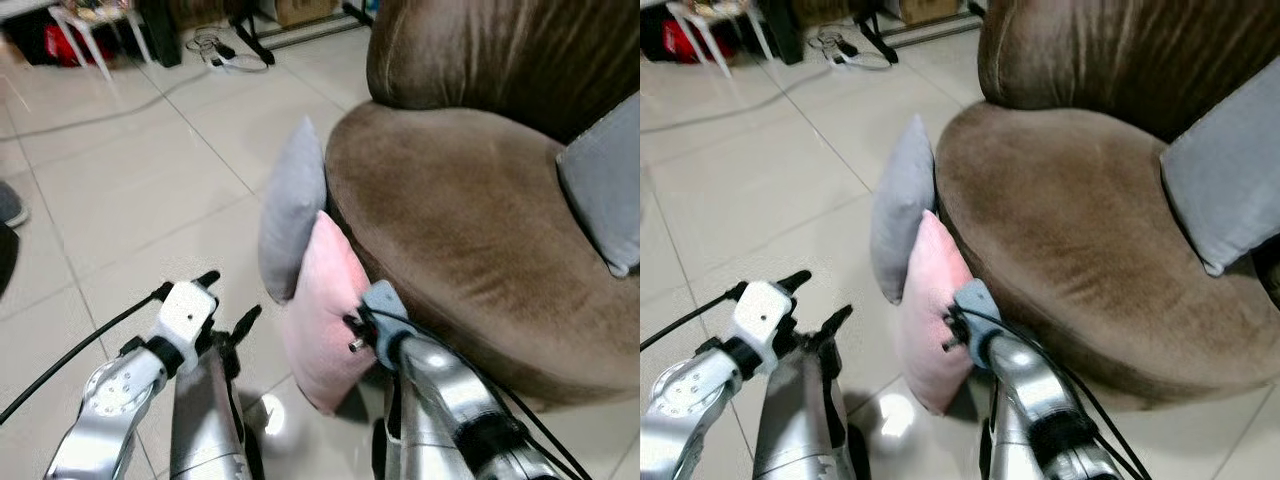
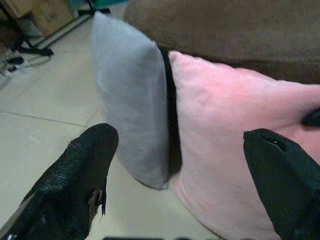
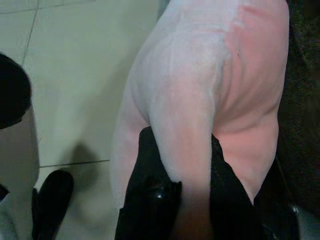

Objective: Move the pillow to the sofa from floor

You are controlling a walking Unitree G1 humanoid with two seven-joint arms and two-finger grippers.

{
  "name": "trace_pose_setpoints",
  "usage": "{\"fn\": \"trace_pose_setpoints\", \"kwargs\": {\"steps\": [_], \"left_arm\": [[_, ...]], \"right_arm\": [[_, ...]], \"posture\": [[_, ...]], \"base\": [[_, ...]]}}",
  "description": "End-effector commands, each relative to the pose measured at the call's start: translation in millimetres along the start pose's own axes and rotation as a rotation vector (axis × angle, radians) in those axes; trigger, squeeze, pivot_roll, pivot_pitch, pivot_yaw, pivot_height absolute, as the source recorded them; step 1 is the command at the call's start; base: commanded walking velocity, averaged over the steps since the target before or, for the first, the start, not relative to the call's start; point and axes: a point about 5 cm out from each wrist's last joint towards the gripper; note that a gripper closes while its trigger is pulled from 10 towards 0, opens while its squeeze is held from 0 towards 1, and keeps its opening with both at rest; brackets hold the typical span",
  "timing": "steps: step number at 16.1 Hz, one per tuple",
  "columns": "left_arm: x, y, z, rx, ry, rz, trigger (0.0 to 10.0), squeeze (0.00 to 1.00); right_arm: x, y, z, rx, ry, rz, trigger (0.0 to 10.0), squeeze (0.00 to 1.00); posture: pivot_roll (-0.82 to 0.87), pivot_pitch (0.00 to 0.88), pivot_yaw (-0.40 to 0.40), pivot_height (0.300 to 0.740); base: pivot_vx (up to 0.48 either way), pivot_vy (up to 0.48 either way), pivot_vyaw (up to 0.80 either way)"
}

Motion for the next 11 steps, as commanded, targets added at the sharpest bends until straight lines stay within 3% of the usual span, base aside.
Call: {"fn": "trace_pose_setpoints", "kwargs": {"steps": [1,3,4,5,7,9,10,11], "left_arm": [[-0.6,-1.8,2.3,0.011,0.0,0.016,10.0,0.56],[0.2,-3.4,5.0,0.014,0.009,0.021,10.0,0.56],[1.0,-4.5,8.7,0.015,0.022,0.022,10.0,0.56],[1.3,-4.2,8.9,0.015,0.025,0.023,10.0,0.56],[8.4,-4.8,11.3,0.024,0.067,0.013,10.0,0.56],[21.9,-6.4,12.8,0.044,0.13,0.002,10.0,0.56],[25.8,-6.9,14.0,0.045,0.146,-0.003,10.0,0.56],[44.1,-8.2,20.8,0.041,0.208,0.005,10.0,0.56]], "right_arm": [[-0.3,5.7,-9.2,0.015,0.026,0.011,0.0,0.0],[-3.7,10.8,-23.1,0.045,0.043,-0.013,0.0,0.0],[-4.0,26.0,-51.7,0.079,0.077,-0.056,0.0,0.0],[-2.9,29.8,-58.8,0.083,0.087,-0.064,0.0,0.0],[36.6,63.4,-105.7,0.054,0.307,-0.058,0.0,0.0],[82.8,107.2,-160.2,-0.089,0.529,-0.082,0.0,0.0],[93.5,117.8,-173.3,-0.136,0.583,-0.081,0.0,0.0],[127.7,151.6,-224.1,-0.289,0.711,-0.157,0.0,0.0]], "posture": [[-0.06,0.004,0.028,0.451],[-0.06,0.0,0.033,0.451],[-0.07,0.0,0.042,0.451],[-0.07,0.0,0.042,0.451],[-0.09,0.0,0.052,0.451],[-0.09,0.0,0.065,0.451],[-0.09,0.0,0.071,0.451],[-0.09,0.0,0.075,0.451]], "base": [[0.0,0.0,0.0],[0.0,0.0,0.0],[0.0,0.0,0.0],[0.0,0.0,0.0],[0.0,0.0,0.0],[0.0,0.0,0.0],[0.0,0.0,0.0],[0.0,0.0,0.0]]}}
Point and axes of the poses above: a point about 5 cm out from each wrist's last joint towards the gripper, its own z axis pointing out of the wrist towards the gripper, its own x axis along the axis of the wrist's last joint, y = z × x, and after that the axes turned 9 degrees about -z, right-handed
